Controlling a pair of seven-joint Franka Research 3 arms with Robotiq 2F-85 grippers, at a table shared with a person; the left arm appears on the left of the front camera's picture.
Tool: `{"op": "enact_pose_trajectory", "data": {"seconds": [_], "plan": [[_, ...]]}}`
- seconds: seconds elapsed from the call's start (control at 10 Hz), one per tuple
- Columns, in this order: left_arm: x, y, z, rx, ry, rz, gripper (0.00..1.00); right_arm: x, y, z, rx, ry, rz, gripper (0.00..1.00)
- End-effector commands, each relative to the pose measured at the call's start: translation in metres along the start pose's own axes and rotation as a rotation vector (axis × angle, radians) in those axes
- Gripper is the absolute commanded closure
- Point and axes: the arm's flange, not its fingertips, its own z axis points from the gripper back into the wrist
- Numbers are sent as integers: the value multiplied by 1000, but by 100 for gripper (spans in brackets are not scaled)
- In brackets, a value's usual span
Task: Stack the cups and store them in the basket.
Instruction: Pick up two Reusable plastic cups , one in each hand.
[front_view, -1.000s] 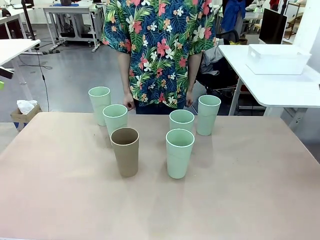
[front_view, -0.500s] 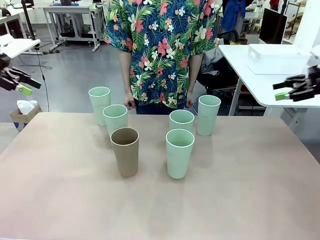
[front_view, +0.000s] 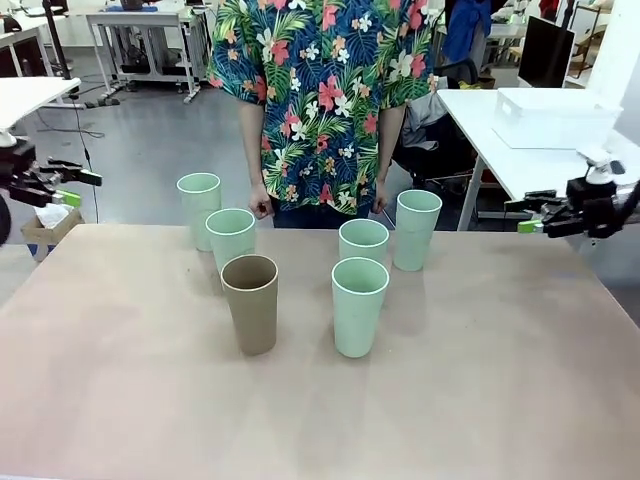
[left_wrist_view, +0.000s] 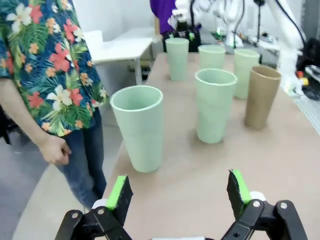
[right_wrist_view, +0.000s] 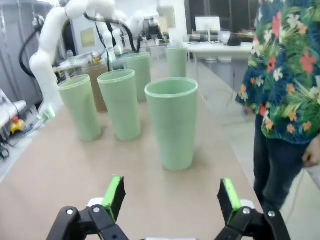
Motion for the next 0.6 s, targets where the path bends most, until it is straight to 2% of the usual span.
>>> {"op": "enact_pose_trajectory", "data": {"seconds": [0.0,0.1,0.2,0.3,0.4,0.5], "plan": [[-9,23,-15,79,-106,32,0,0,-2,-20,-10,-108,-14,0],[-19,28,-29,96,-102,62,0,-11,0,-40,-26,-103,-55,0],[-24,33,-36,81,-72,76,0,-6,7,-43,-82,-58,-30,0],[-28,34,-42,72,-71,96,0,-5,9,-47,-127,-69,-11,0],[-29,33,-51,3,-72,181,0,0,10,-45,-135,-60,-30,0],[-37,29,-44,77,-80,73,0,-16,-2,-44,-45,-76,-44,0]]}}
